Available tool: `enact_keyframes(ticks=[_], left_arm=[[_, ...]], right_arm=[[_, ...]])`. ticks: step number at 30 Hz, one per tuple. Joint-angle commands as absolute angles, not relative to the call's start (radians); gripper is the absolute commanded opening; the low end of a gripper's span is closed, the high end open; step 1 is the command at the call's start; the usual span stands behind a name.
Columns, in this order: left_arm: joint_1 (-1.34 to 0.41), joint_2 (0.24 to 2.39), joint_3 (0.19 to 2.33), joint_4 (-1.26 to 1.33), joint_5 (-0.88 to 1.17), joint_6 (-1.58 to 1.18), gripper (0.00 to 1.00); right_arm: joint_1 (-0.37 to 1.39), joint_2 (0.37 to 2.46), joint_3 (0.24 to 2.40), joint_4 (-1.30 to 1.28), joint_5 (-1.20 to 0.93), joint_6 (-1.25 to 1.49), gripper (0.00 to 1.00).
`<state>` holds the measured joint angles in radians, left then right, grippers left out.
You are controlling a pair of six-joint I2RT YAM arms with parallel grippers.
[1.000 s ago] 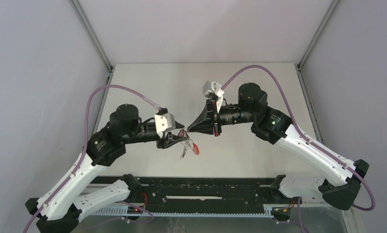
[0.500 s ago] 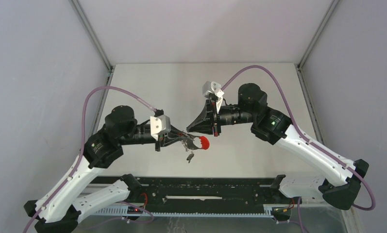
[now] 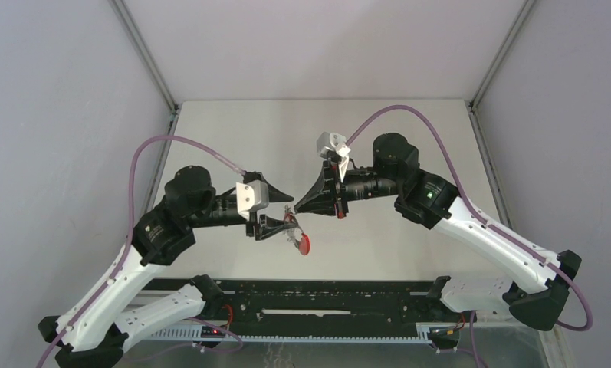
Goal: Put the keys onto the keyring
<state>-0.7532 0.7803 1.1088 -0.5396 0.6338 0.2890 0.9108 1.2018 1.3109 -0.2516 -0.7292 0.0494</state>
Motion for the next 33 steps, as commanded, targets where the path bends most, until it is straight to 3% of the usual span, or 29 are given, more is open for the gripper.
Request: enact_keyframes(ticks=[1,12,17,20,25,27,28,29,31,32,33], left_arm=[[-0.753,0.753,1.063,-0.55,0.673,0.33,0.61],[-0.742,0.756,1.022,-0.592,0.76,0.388,0.67],[-0.741,0.776,0.976,-0.497,0.841,0.309,0.61],[-0.733,0.786,0.972,-0.463,0.887,0.269,0.47],[-0.72,0.789,0.964,-0.407,0.951,0.199,0.02],[-0.712,0.79,0.956,-0.393,0.962,0.172,0.0],[-0.708,0.791,0.952,-0.385,0.966,0.158,0.0],[-0.702,0.792,0.95,-0.377,0.97,0.145,0.0],[-0.691,0.79,0.947,-0.358,0.981,0.12,0.0],[-0.686,0.789,0.945,-0.345,0.98,0.109,0.0],[-0.679,0.786,0.943,-0.331,0.973,0.092,0.0]], right_arm=[[0.889,1.179,1.319,-0.197,-0.768,0.058,0.0],[0.87,1.201,1.319,-0.083,-0.97,0.135,0.0],[0.87,1.217,1.319,-0.01,-1.0,0.174,0.0],[0.868,1.221,1.318,-0.009,-1.005,0.173,0.0],[0.857,1.225,1.319,-0.056,-0.983,0.149,0.0],[0.848,1.223,1.319,-0.078,-0.96,0.147,0.0],[0.843,1.221,1.318,-0.09,-0.94,0.145,0.06],[0.838,1.214,1.318,-0.111,-0.91,0.141,0.2],[0.828,1.189,1.314,-0.148,-0.857,0.124,0.64],[0.819,1.17,1.302,-0.151,-0.838,0.126,0.91],[0.796,1.152,1.29,-0.15,-0.827,0.136,0.99]])
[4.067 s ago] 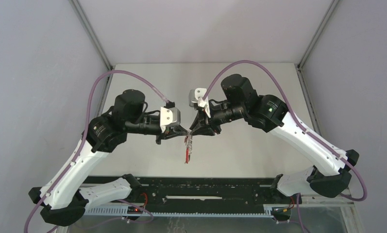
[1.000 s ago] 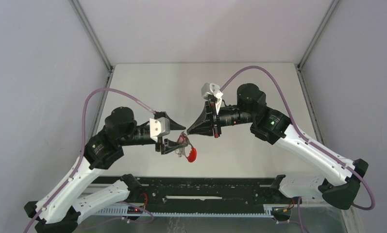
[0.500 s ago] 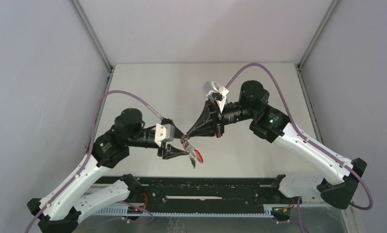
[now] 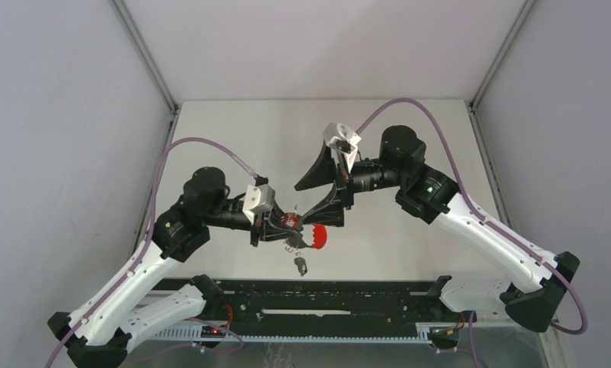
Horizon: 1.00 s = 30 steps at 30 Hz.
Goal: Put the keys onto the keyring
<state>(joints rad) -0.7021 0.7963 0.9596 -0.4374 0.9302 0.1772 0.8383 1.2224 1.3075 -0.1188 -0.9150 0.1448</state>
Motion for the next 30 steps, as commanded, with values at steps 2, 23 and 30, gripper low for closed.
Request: enact_keyframes(ticks=[2,23,30], left_arm=[[-0.66,0.787,0.94,-0.291,0.956,0.053,0.0],[-0.587,0.802,0.917,-0.129,0.906,-0.11,0.03],[-0.547,0.87,1.068,-0.547,0.599,0.154,1.0]], right_arm=[[0.752,1.114,1.268,-0.159,-0.828,0.159,1.0],[0.735,1.09,1.063,0.078,-0.909,0.39,0.24],[0.689,1.149,1.062,-0.036,-0.862,0.433,0.0]])
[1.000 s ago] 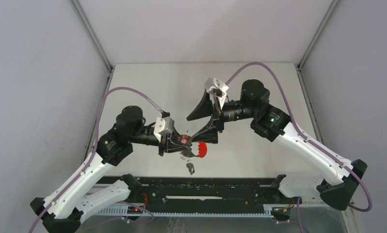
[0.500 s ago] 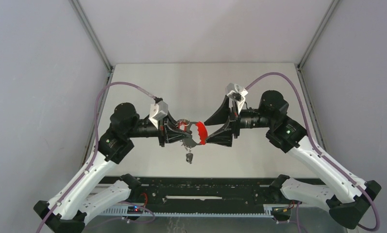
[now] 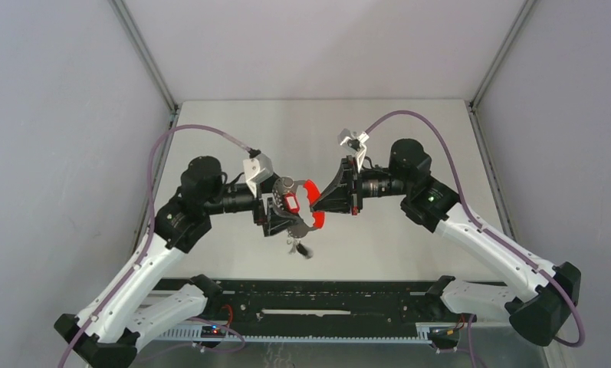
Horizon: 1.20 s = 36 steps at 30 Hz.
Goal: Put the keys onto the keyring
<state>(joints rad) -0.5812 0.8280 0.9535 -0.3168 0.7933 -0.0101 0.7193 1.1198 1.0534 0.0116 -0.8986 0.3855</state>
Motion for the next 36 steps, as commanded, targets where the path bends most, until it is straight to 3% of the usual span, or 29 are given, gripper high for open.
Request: enact_keyframes(ticks=[1,6,10,18,28,30,31,32,33,36], left_arm=[[-0.526,0.875,1.092,-0.59,0.561,0.177,1.0],[-0.375,0.869,1.198,-0.8,0.429,0.299,1.0],[-0.237,0.823,1.225,-0.871,0.383,0.333,1.0],[-0.166,0.686,1.126,-0.749,0.048,0.267,1.0],[-0.061,0.678,0.944,-0.596,0.092,0.262,1.0],[-0.052,0.68,0.904,-0.554,0.093,0.252,1.0],[-0.047,0.681,0.885,-0.533,0.093,0.245,1.0],[-0.044,0.683,0.863,-0.511,0.094,0.236,1.0],[-0.041,0.686,0.839,-0.488,0.093,0.229,1.0],[-0.026,0.706,0.78,-0.429,0.101,0.217,1.0]], right_arm=[[0.677,1.166,1.063,-0.086,-0.848,0.425,0.0],[0.643,1.289,1.063,-0.252,-0.788,0.373,0.0],[0.644,1.416,1.064,-0.213,-0.779,0.363,0.0],[0.61,1.757,1.148,-0.092,-0.916,0.373,0.0],[0.434,1.994,1.206,-0.154,-0.815,0.311,0.0],[0.42,2.008,1.234,-0.182,-0.781,0.294,0.09],[0.415,2.019,1.256,-0.214,-0.764,0.267,0.22],[0.413,2.027,1.284,-0.257,-0.732,0.235,0.74],[0.413,2.029,1.308,-0.306,-0.699,0.208,0.97],[0.408,1.996,1.32,-0.364,-0.626,0.168,1.0]])
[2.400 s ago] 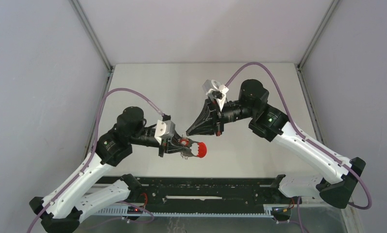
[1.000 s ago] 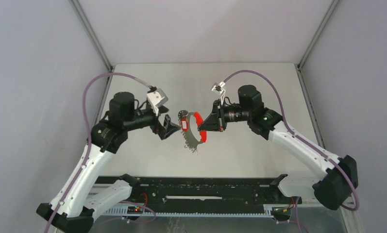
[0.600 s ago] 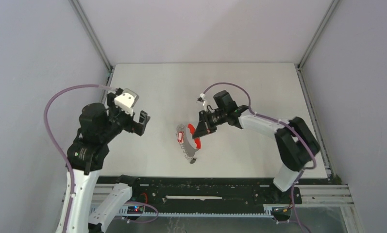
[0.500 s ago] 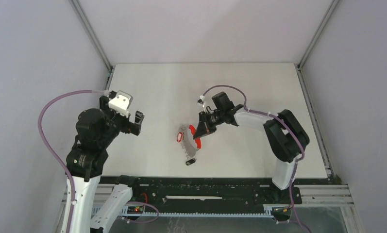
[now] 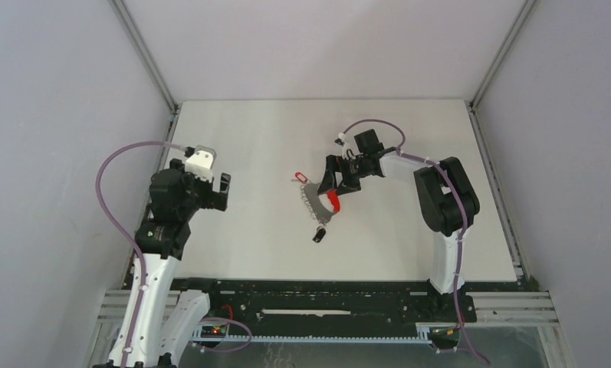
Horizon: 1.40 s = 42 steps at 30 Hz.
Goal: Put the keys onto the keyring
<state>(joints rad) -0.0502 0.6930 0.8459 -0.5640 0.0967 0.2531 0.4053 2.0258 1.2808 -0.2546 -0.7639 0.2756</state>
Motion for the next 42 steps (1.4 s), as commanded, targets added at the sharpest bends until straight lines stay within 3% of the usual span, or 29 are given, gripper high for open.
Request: enact_keyframes(ticks=[1,7,15,18,22,27,32,35,38,40,42], left_arm=[[-0.02,0.717,0.765,-0.411,0.107,0.216,1.0],[0.061,0.803,0.673,-0.206,0.133,0.185,1.0],[0.128,0.948,0.484,0.283,0.154,0.098,1.0],[0.128,0.975,0.372,0.518,0.183,0.055,1.0],[0.126,1.048,0.271,0.705,0.276,0.057,1.0],[0.129,1.156,0.114,1.126,0.212,0.045,1.0],[0.13,1.153,0.063,1.208,0.136,0.02,1.0],[0.127,1.308,0.007,1.502,0.101,0.007,1.0],[0.124,1.241,0.043,1.326,0.081,0.01,1.0],[0.123,1.265,0.115,1.234,0.069,0.008,1.0],[0.116,1.256,0.178,1.082,0.04,0.007,1.0]], right_arm=[[0.403,1.974,1.315,-0.378,-0.607,0.162,1.0],[0.366,1.704,1.161,-0.347,-0.422,0.151,1.0],[0.233,1.165,0.74,-0.03,0.252,0.258,1.0],[0.177,1.05,0.603,0.152,0.338,0.234,1.0],[0.115,1.086,0.529,0.262,0.384,0.184,1.0],[0.069,1.165,0.452,0.431,0.373,0.151,1.0],[0.02,1.2,0.336,0.696,0.247,0.115,1.0],[0.008,1.257,0.271,0.844,0.149,0.093,1.0],[0.033,1.382,0.106,1.29,0.064,0.01,1.0],[0.081,1.331,0.152,1.117,0.181,0.012,1.0],[0.041,1.375,0.228,1.05,0.152,0.04,1.0]])
